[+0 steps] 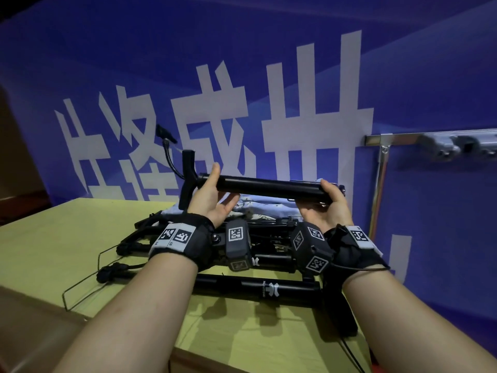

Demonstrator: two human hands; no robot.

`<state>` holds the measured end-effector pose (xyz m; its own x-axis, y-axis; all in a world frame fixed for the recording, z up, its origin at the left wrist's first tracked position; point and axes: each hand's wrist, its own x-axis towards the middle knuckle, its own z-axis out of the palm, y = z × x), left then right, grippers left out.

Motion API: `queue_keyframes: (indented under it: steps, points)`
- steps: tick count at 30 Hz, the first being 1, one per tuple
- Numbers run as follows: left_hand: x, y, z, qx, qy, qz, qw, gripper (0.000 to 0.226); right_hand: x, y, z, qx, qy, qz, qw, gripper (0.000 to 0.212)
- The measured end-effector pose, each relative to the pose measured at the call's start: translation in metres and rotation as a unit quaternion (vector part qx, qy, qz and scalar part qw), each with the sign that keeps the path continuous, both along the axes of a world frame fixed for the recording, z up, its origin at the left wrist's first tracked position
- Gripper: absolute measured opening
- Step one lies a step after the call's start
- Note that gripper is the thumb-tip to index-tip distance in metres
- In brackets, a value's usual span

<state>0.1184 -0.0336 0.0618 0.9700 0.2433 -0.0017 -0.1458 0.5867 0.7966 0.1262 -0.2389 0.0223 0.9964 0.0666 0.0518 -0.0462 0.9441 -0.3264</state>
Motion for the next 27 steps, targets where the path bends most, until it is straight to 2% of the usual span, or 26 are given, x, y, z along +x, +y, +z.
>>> queue_keyframes:
  steps: [3,6,10,13,15,17,19,22,27]
  points:
    - [0.005,0.000,0.000,-0.002,0.002,-0.020,1.000,0.017,0.001,-0.001,-0.004,-0.018,0.014,0.001,1.000,0.006]
    - [0.017,0.004,-0.007,-0.020,-0.021,-0.031,0.999,0.033,-0.001,0.000,0.002,-0.031,0.049,-0.004,0.998,0.018]
    - [0.030,0.008,-0.012,-0.010,-0.020,-0.065,0.998,0.043,-0.002,0.005,0.019,-0.067,0.042,-0.003,0.997,0.028]
    - [0.040,0.008,-0.013,-0.013,-0.034,-0.085,0.996,0.037,0.005,0.007,0.023,-0.132,0.041,-0.001,0.990,0.033]
    - [0.048,0.010,-0.014,-0.003,-0.034,-0.085,0.996,0.028,0.011,0.009,0.020,-0.142,0.044,0.003,0.989,0.023]
    - [0.059,0.012,-0.014,0.046,-0.024,-0.076,0.996,0.025,0.021,0.013,0.017,-0.130,0.056,0.001,0.990,0.011]
    - [0.067,0.013,-0.014,0.136,-0.006,-0.091,0.987,0.032,0.029,0.014,0.014,-0.102,0.064,-0.012,0.993,0.010]
    - [0.078,0.017,-0.016,0.299,0.054,-0.125,0.945,0.037,0.045,0.015,0.011,-0.048,0.069,-0.029,0.996,0.014]
    - [0.117,0.038,-0.027,0.440,0.109,-0.007,0.891,0.040,0.069,0.010,0.008,-0.033,0.098,-0.053,0.993,0.015]
